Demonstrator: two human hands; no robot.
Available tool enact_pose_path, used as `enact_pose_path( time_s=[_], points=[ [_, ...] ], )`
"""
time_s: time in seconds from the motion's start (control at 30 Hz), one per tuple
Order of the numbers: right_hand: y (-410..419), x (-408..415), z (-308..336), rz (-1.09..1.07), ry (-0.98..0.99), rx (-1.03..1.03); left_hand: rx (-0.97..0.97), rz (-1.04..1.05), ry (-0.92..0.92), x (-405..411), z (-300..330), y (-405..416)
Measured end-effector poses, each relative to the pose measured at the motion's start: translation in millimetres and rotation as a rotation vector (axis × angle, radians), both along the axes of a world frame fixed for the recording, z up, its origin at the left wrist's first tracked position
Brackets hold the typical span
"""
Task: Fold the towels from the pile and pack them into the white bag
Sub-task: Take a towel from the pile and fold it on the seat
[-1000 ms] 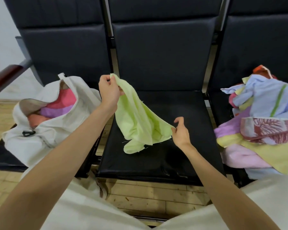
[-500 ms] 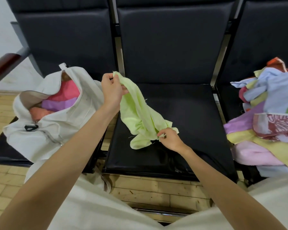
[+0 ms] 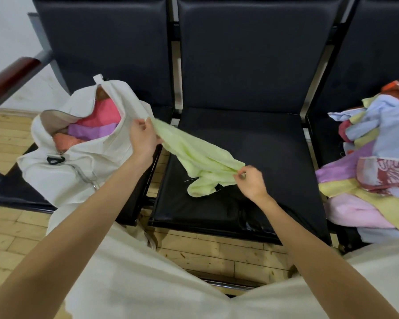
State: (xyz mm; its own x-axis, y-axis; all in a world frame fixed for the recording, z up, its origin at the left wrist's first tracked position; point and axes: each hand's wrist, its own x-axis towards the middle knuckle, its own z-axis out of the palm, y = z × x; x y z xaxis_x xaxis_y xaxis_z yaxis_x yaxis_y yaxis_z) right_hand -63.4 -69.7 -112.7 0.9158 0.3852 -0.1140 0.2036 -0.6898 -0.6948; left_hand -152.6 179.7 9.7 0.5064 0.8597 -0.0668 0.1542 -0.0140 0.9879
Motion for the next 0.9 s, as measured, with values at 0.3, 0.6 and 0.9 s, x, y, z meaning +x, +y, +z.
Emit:
enact_pose_path(
  time_s=[0.3, 0.6, 0.9],
  points=[
    [-76.1, 13.4, 28.8, -0.104, -0.241, 0.019, 0.482, -0.514, 0.768, -75.9, -82.6, -4.8],
    [-96.5, -1.2, 34.1, -0.047, -0.260, 0.017, 0.950, -0.905, 0.944, -55.9, -93.2, -27.4],
    [-107.6, 8.2, 64.7, -0.059, -0.302, -0.056, 0.657, -0.280, 0.428, -35.6, -18.9, -7.5]
  ],
)
